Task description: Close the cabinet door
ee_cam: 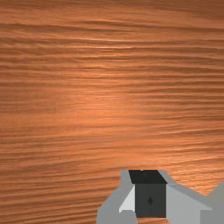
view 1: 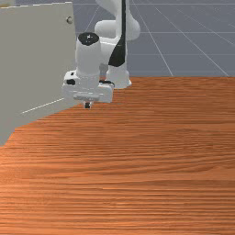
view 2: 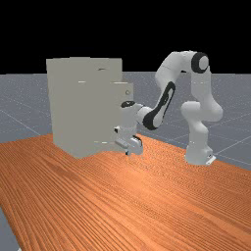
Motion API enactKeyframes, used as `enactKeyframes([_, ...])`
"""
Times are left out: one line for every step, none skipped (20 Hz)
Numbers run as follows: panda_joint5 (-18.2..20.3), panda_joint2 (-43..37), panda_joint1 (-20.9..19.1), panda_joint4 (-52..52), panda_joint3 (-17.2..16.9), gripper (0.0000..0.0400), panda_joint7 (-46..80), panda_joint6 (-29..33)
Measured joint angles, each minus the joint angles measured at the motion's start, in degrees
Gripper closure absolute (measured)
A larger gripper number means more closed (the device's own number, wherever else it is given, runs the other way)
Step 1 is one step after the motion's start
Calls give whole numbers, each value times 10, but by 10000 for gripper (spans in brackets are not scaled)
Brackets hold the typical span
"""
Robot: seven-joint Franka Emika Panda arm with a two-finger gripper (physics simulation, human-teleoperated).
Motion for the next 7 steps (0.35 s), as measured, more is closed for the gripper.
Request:
enactKeyframes([-1, -5, -7, -5, -12, 400, -12, 1])
enactKeyframes([-4, -8, -15, -8, -27, 400, -25, 2])
enactKeyframes([-7, -9, -25, -11, -44, 400, -41, 3])
enactKeyframes([-10, -8, -37, -13, -62, 400, -55, 3])
enactKeyframes([-14, -6, -48, -13, -78, 400, -70, 6])
enactKeyframes([-17, -5, -57, -13, -92, 400, -81, 12])
enactKeyframes([-19, -6, -62, -14, -104, 400, -89, 20])
